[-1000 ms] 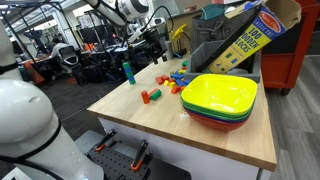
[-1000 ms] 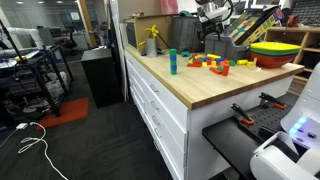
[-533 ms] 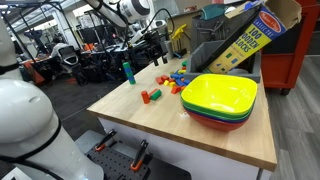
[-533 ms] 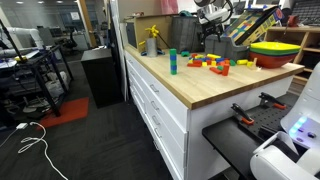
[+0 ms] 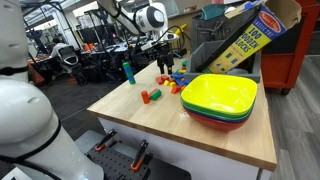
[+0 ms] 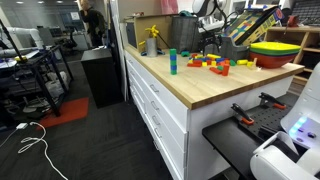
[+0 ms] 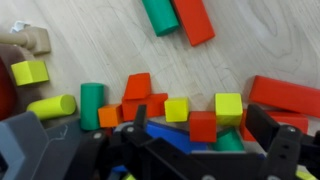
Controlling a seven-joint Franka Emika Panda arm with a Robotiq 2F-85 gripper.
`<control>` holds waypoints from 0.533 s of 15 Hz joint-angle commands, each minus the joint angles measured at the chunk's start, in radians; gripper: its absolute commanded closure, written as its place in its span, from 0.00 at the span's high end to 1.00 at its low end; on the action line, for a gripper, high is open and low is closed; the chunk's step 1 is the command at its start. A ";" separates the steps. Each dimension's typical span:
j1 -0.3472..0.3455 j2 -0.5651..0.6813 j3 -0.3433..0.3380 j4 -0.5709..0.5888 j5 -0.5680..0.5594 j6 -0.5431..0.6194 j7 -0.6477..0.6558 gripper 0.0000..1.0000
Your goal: Move the red and yellow blocks to the left
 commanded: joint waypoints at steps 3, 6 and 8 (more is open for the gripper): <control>-0.033 0.107 -0.019 0.140 0.142 -0.073 -0.064 1.00; -0.040 0.136 -0.024 0.166 0.168 -0.077 -0.087 1.00; -0.046 0.150 -0.024 0.173 0.176 -0.072 -0.115 1.00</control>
